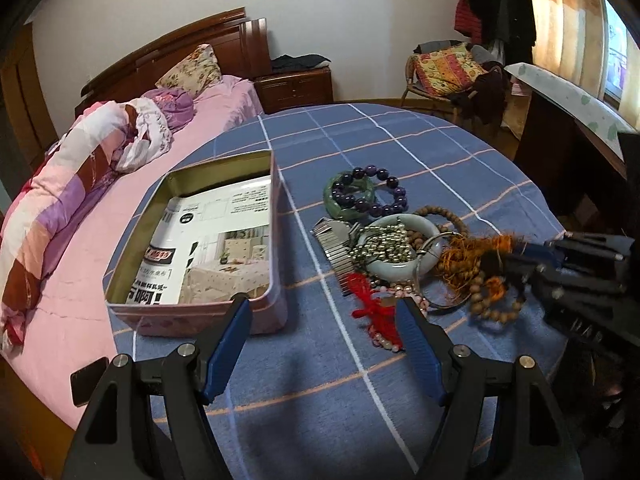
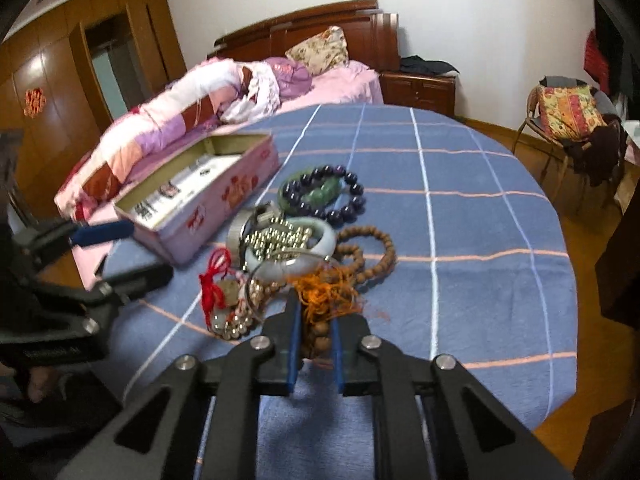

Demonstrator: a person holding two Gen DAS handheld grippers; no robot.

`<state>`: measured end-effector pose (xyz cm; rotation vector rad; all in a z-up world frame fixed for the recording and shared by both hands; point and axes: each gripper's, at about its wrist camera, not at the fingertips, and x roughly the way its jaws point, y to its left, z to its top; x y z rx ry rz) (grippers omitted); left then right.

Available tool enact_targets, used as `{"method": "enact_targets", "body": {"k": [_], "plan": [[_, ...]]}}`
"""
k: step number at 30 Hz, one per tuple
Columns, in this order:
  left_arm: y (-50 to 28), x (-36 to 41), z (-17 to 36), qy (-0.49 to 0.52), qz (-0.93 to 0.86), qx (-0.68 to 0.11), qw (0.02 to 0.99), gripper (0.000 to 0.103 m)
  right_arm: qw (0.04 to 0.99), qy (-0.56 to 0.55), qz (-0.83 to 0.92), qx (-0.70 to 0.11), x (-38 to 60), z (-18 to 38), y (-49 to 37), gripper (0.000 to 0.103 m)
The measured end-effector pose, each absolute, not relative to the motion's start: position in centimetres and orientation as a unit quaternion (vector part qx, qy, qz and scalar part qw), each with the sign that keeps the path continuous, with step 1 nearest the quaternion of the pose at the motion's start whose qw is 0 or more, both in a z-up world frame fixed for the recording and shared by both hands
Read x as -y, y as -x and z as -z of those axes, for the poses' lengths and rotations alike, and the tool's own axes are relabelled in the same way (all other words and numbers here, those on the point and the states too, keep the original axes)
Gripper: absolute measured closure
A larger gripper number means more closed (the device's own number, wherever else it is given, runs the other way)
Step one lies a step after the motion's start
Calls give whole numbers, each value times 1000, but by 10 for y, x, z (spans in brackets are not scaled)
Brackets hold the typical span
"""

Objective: Organize jewelry
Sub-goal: 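Grasp the wooden bead string with orange tassel with the right gripper and lift, then grasp the red knot pendant with the left gripper while the right gripper holds the bead string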

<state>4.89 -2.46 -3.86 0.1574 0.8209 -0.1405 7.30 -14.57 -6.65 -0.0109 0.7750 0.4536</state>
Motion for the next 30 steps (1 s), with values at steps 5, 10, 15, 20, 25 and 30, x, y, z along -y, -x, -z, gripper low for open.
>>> {"method": "enact_targets", "body": {"k": [5,10,15,20,25,30], "plan": [[-53,32,39,-80,80,-394,912,29,908,-23,-227,-352,153,51,-74,88],[-54,34,42,-80,89,-398,910,29,923,-31,-216,-318,157,39,-72,88],[-55,38,46,-83,101,-402,906,29,931,-40,-209,-297,162,30,-75,88],[-63,47,54,-94,113,-412,899,29,934,-40,-211,-287,162,26,-77,88],[-73,46,68,-79,132,-445,882,68,935,-43,-211,-281,163,28,-80,88],[-74,41,65,-58,140,-441,885,101,937,-43,-212,-276,164,28,-76,88]]}}
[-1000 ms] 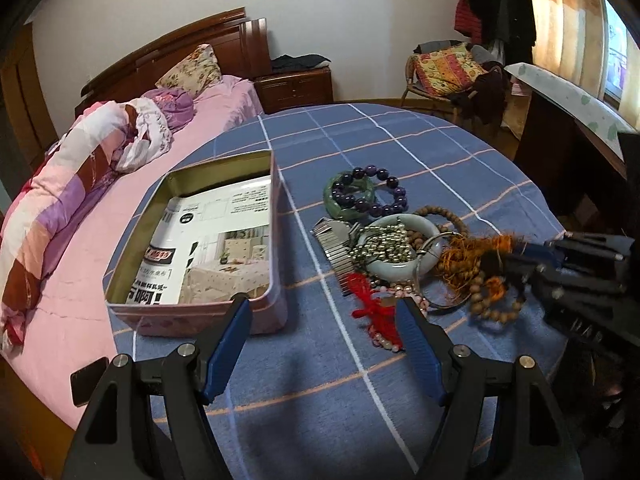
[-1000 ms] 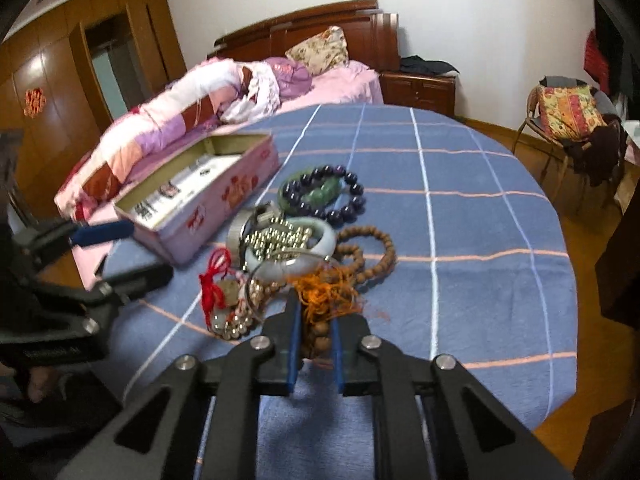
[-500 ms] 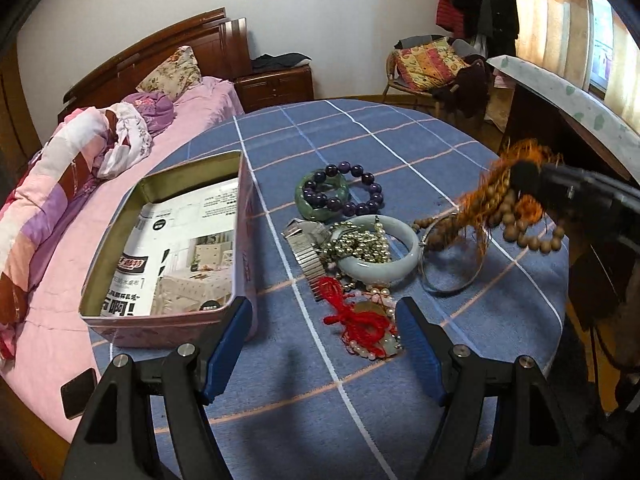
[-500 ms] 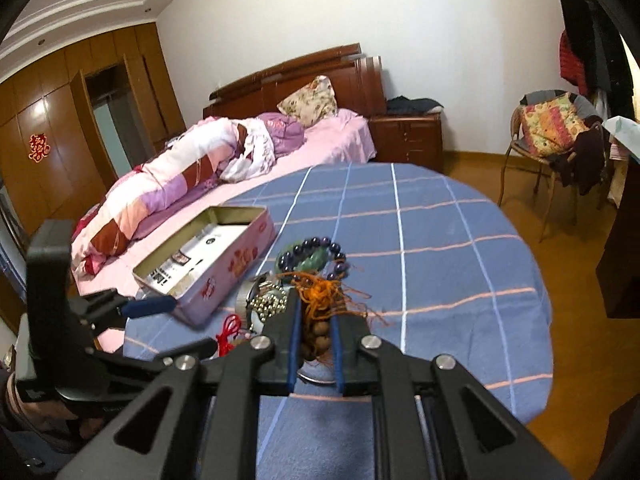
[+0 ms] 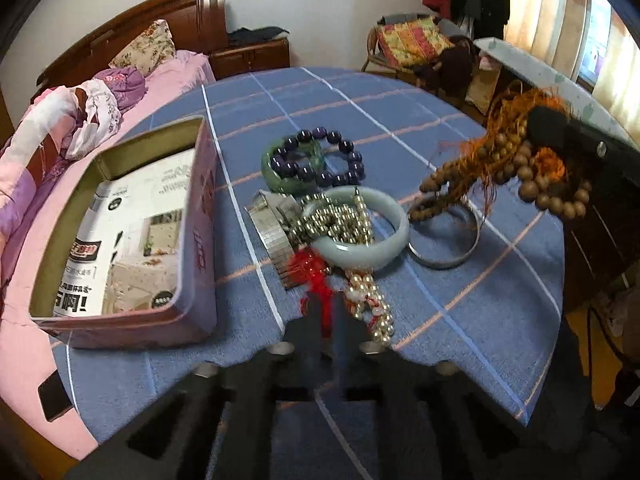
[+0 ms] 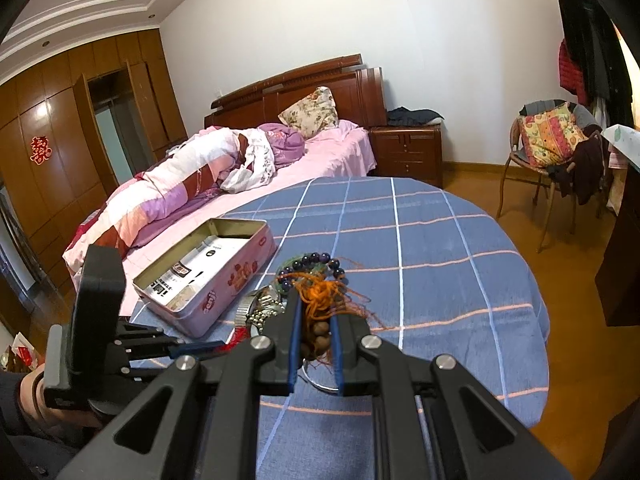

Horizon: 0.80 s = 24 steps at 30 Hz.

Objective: Organize jewelry
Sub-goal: 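Grasp the red knot pendant with the left gripper while the right gripper holds the bead string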

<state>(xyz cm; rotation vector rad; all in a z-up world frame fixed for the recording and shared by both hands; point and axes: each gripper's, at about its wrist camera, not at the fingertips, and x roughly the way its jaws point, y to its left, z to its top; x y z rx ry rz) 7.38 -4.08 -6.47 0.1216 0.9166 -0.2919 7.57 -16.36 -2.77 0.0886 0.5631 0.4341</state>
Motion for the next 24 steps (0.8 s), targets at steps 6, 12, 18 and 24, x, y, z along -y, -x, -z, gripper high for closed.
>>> {"method": "enact_targets", "body": {"k": [6,12,18,24], "plan": [[-67,32,22,-37,151,-379,912,101,938,-42,-213,-270,162,25,-73,88],[-65,25,-6,-23,160,-350,923,101,941,-42,-216,-257,165,16,-68,88],[-67,11,-22,-8,160,-335,928,101,943,-39,-222,-245,161,2,-68,88],[-76,-9,-29,-3,129,-326,937,101,942,-30,-231,-241,150,-3,-76,88]]}}
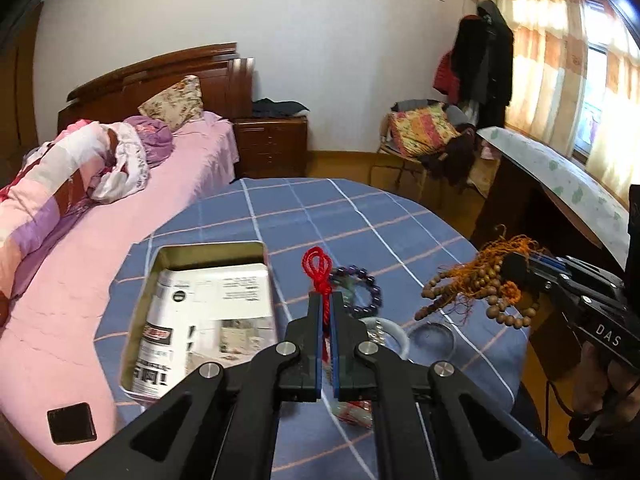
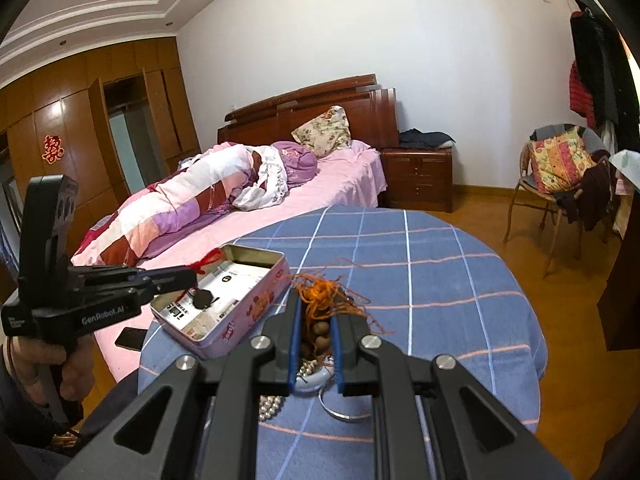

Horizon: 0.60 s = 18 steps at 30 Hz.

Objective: Organize jewelry
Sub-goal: 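Grasp the red knot pendant with the left gripper while the right gripper holds the bead string, then carry both items over the tin box and open both grippers to drop them in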

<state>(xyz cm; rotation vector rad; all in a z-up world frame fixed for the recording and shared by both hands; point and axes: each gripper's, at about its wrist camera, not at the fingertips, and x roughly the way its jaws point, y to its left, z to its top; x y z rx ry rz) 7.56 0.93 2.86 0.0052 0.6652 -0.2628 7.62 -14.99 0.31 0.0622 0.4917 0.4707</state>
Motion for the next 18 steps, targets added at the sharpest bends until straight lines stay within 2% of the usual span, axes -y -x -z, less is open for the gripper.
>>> {"method": "enact_targets", "body": {"k": [18], "plan": [[-107,-78,-30,39,51,-312,948,101,932,22,-282,-227,87,-19,-103,88]]}}
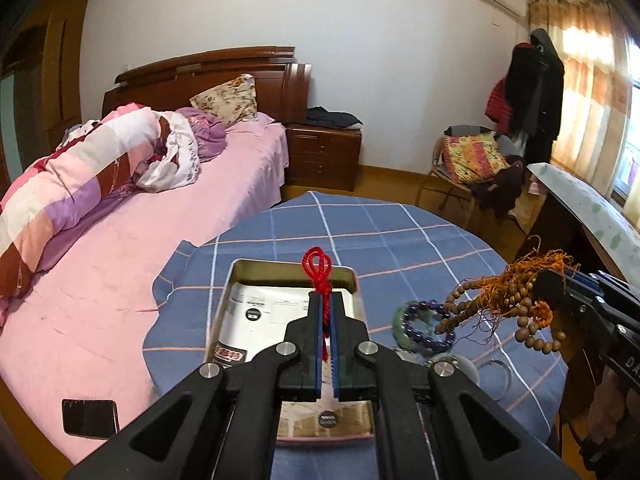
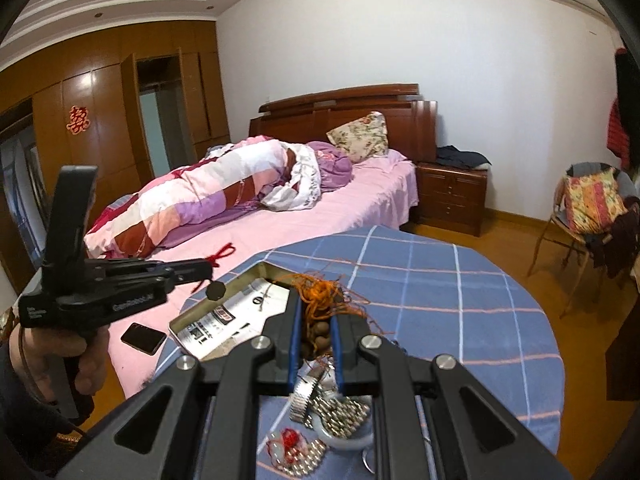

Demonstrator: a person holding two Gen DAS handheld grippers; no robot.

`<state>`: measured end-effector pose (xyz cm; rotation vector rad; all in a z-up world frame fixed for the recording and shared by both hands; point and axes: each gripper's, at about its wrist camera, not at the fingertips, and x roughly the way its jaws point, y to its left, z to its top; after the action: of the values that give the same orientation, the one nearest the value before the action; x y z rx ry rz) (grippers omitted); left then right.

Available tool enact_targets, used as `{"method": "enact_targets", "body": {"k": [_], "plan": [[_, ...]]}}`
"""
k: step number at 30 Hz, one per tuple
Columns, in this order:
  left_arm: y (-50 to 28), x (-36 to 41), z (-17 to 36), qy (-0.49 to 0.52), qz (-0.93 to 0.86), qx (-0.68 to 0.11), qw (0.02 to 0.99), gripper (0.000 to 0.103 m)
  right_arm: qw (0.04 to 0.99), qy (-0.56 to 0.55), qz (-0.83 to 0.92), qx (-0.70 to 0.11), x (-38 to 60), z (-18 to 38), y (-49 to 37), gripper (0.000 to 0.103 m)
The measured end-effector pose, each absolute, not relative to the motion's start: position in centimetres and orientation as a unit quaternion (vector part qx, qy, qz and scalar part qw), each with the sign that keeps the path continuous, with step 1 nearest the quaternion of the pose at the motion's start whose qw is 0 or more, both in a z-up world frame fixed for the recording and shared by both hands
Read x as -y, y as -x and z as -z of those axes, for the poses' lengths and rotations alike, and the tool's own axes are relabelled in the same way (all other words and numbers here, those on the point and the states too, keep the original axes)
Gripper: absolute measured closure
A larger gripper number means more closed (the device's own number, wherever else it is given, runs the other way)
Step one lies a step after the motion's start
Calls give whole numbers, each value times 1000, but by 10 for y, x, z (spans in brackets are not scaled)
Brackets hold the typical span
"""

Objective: Organize jewelry
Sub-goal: 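Carry both items over the tin box and open both grippers to drop them in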

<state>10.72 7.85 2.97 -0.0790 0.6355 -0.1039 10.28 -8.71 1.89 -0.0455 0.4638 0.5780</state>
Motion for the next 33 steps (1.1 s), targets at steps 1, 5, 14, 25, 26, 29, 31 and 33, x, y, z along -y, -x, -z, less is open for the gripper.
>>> {"method": "enact_targets", "body": {"k": [1,5,14,25,26,29,31,33], "plan": [[-110,-81,-28,40,50,-313,948,101,931,25,-286,-226,82,-20,-106,88],[-122,-91,-23,49,44,-315,947,101,928,36,-293,-227,64,-22,-116,88],[-155,-105,-3,49,37,-336,940,101,920,54,-305,-240,24,-13,-142,88],[-183,-119,13,46,8,-360,932,101,916,73,-294,-263,-11,11,-176,88],[-184,-119,14,46,7,-362,931,101,915,73,-294,-265,-12,13,-178,88],[-187,-120,16,47,5,-367,929,101,914,77,-293,-270,-18,18,-185,88],[-188,-119,18,45,5,-369,928,101,913,80,-291,-275,-21,21,-191,88],[-190,-118,20,46,6,-372,927,101,912,83,-288,-281,-25,26,-196,88]]}}
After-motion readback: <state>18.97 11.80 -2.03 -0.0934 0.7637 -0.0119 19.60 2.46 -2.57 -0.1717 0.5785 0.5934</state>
